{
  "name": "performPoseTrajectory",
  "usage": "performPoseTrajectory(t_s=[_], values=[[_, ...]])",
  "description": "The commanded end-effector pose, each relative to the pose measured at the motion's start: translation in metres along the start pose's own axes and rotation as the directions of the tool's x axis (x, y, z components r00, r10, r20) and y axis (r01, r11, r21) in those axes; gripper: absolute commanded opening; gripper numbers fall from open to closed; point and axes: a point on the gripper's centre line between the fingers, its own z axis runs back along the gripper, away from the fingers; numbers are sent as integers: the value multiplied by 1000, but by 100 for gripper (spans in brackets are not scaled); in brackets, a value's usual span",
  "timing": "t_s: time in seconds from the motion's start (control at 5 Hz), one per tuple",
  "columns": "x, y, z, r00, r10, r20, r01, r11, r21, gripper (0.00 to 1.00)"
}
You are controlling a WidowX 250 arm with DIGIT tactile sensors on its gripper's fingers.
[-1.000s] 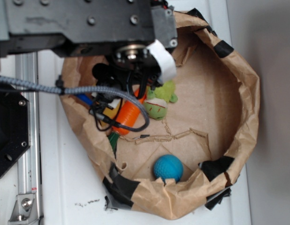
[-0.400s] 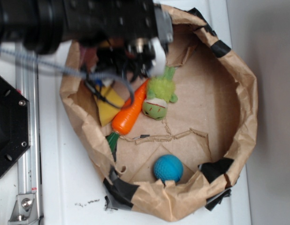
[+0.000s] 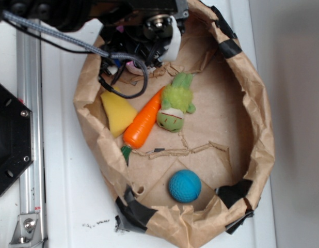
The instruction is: Grab the white paper.
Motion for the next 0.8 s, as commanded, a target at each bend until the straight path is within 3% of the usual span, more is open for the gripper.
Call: performPoseTrajectory(t_s=[0.0,0.4,0.6], values=[[3,5,-6,1000,-11,-16,12,998,60,0],[23,-10,23,996,0,88,3,1000,-26,0],[39,-19,43,992,-5,122,11,999,-44,0]])
